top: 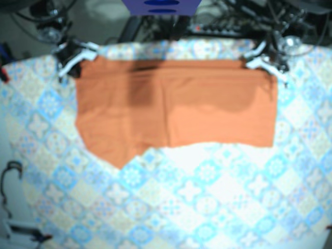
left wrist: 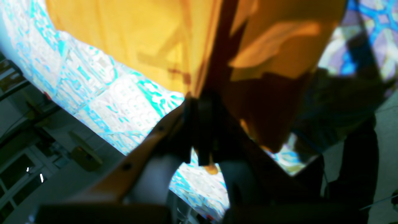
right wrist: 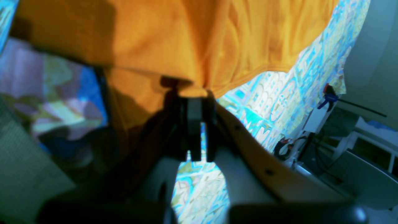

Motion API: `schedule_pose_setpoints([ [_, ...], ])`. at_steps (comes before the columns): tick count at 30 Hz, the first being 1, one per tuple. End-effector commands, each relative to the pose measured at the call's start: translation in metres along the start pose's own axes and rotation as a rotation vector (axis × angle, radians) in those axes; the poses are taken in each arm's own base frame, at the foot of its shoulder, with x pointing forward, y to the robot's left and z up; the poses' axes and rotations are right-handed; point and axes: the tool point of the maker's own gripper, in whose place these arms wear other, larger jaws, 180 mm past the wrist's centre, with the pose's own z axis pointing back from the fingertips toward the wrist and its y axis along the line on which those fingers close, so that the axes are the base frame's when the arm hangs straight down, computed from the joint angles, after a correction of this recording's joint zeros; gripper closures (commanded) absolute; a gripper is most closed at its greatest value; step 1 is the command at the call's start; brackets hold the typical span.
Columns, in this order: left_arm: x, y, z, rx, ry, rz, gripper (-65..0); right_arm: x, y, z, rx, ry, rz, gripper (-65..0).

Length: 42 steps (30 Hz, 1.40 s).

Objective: Fold the T-shirt properly
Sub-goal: 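Spread the grippers apart to stretch the held shirt edge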

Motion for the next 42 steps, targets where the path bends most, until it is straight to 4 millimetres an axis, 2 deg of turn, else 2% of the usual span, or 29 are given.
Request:
schedule_pose_setpoints([
  [1, -0.0035, 0.0158, 0.0006, 0.047, 0.017, -0.008, 0.0, -0.0100, -0.0037, 0.0019, -0.006, 0.028, 0.014, 0.0],
  [10, -0.0025, 0.0189, 0.0000, 0.057, 0.018, -0.002, 0.0, -0.0093, -0.0028, 0.0021, -0.004, 0.026, 0.016, 0.0],
  [12, -0.0025, 0.0189, 0.0000, 0.057, 0.018, -0.002, -3.0, -0.0093, -0.0028, 0.0021, -0.004, 0.026, 0.016, 0.0],
  [21, -0.0020, 0.0141, 0.0007, 0.046, 0.016, -0.006, -32.7, -0.0093, -0.0030, 0.0021, -0.005, 0.027, 0.017, -0.5],
  [24, -0.0020, 0.0141, 0.0007, 0.046, 0.016, -0.006, -41.4, -0.0093, -0.0030, 0.0021, -0.005, 0.027, 0.017, -4.4],
  [27, -0.0024, 0.0144, 0.0007, 0.047, 0.017, -0.007, -46.9, -0.0085, -0.0041, 0.0022, -0.010, 0.023, 0.018, -9.3],
  [30, -0.0024, 0.0144, 0.0007, 0.047, 0.017, -0.007, -49.3, -0.0085, -0.0041, 0.0022, -0.010, 0.023, 0.018, -13.0],
  [42, -0.0028, 0.0147, 0.0007, 0.047, 0.018, -0.008, -49.5, -0.0120, -0.0074, 0.0036, -0.017, 0.029, 0.021, -24.6],
])
